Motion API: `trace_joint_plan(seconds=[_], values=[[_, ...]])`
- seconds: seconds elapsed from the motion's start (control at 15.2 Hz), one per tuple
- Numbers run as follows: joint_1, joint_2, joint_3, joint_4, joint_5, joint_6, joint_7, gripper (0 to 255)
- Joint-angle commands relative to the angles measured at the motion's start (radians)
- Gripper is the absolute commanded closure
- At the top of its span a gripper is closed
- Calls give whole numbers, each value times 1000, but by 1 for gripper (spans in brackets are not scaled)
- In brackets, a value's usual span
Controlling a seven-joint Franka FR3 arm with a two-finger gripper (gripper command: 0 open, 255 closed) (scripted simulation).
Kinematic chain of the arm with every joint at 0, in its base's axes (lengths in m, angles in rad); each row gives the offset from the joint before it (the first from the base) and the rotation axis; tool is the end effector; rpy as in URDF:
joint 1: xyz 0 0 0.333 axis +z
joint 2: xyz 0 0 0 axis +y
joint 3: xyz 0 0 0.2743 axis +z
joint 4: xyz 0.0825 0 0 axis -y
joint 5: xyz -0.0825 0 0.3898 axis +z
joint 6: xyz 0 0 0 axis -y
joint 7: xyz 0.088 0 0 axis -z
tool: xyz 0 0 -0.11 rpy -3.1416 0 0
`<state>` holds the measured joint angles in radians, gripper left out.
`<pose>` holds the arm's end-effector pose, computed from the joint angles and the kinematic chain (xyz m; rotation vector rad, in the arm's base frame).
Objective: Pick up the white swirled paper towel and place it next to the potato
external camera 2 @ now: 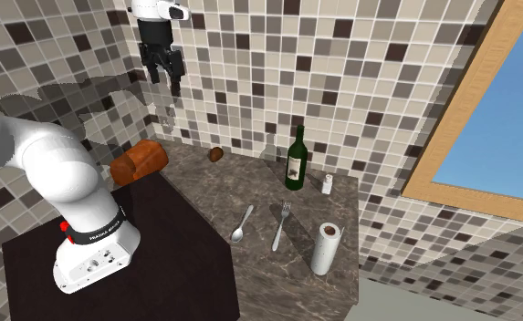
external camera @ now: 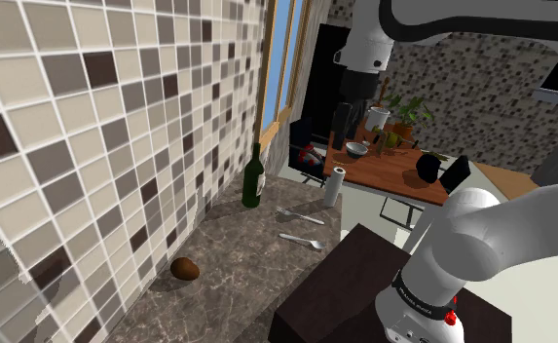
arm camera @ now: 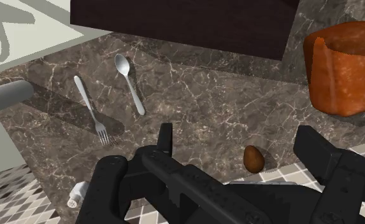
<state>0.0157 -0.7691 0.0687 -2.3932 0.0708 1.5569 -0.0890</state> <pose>0.3410 0.0397 0.5327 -3.1071 -0.2351 0.1060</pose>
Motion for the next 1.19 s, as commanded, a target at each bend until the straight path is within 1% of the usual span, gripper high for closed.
trace_joint_plan(seconds=[0.0, 0.33, 0.59, 1.12], values=[[0, 0, 0, 0, 0, 0, 0, 0], [-39, 46, -88, -63, -64, 108, -104, 0], [-72, 110, -158, -91, -111, 202, -185, 0], [-124, 303, -298, -83, -173, 394, -345, 0]])
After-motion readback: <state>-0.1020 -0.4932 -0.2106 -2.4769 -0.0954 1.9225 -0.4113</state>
